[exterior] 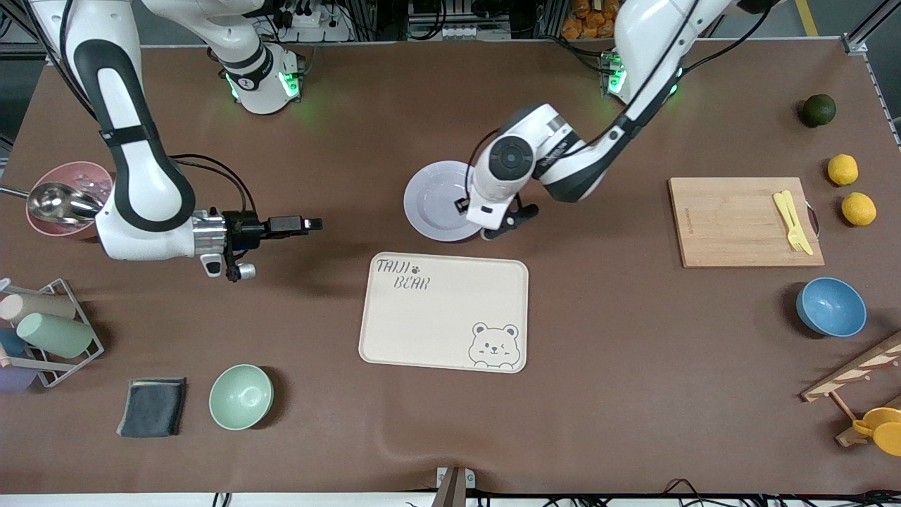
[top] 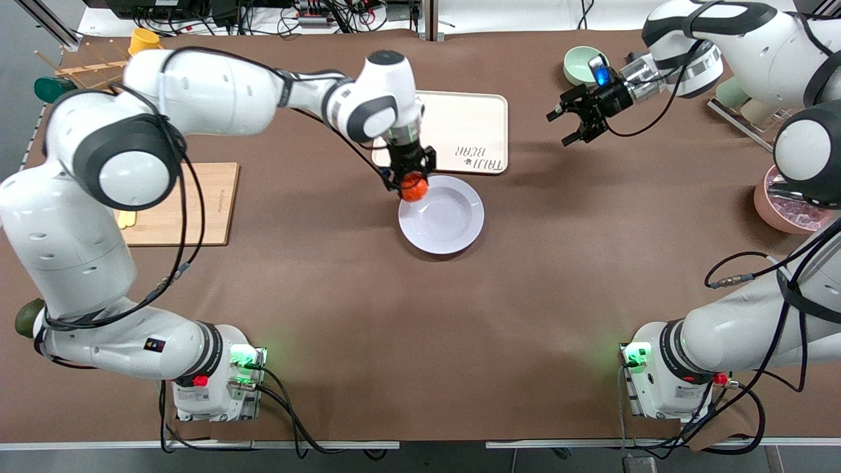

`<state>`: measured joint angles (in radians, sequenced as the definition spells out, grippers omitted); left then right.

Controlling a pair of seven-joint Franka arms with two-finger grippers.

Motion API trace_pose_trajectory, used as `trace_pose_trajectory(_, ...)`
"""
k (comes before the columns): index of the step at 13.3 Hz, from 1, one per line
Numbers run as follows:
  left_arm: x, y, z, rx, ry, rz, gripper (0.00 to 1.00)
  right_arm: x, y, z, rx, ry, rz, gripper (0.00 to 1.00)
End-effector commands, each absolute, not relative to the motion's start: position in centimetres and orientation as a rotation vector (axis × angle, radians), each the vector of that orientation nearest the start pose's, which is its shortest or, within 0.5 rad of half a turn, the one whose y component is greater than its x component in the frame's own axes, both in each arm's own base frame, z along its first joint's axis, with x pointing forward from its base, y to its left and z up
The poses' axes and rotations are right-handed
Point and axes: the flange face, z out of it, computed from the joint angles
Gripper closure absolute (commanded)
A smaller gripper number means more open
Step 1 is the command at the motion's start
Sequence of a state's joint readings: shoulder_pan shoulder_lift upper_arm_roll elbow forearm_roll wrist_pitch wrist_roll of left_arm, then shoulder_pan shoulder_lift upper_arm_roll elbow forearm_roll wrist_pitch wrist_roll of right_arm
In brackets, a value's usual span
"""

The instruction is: Place orange and plate with both arms

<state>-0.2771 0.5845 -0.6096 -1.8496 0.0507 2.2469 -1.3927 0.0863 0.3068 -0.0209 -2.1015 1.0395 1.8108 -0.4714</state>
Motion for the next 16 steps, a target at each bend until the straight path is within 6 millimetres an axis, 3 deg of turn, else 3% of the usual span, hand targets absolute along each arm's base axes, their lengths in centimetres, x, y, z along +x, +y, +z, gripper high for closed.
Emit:
trace_pose_trajectory(1, 42.5, -50.9, 23.0, -3.005, -0.967, 0.481, 0.86, 51.1, 11.9, 26.0, -2.11, 0.082, 0.371, 0.0)
trace_pose_trajectory(3, 41.3, -52.4, 20.7, -2.97, -0.955, 0.416, 0.81, 50.8, 13.8, 25.3, -2.136, 0.081, 0.327, 0.0)
trace_pose_trajectory(6, 40.5, -53.4, 18.1, -2.942, -0.986, 0.387, 0.58, 50.1, 16.9, 24.2, -2.154, 0.095, 0.301, 0.0)
trace_pose_trajectory(7, 40.6, -53.5, 17.8, -2.937, -1.006, 0.387, 0.44, 50.1, 17.1, 23.7, -2.161, 0.11, 0.292, 0.0)
trace_pose_trajectory(8, 40.3, -53.7, 17.8, -2.94, -0.994, 0.382, 0.09, 50.0, 18.0, 23.6, -2.15, 0.116, 0.288, 0.0)
trace_pose_trajectory(9, 40.2, -53.8, 18.0, -2.944, -0.99, 0.379, 0.0, 49.7, 18.8, 23.6, -2.147, 0.108, 0.285, 0.0)
trace_pose_trajectory(12, 41.5, -53.3, 20.0, -2.96, -1.029, 0.356, 0.0, 49.5, 18.8, 23.1, -2.14, 0.111, 0.268, 0.0)
trace_pose_trajectory(16, 42.9, -52.5, 26.2, -2.956, -1.158, 0.268, 0.0, 48.5, 19.2, 19.7, -2.084, 0.039, 0.189, 0.0)
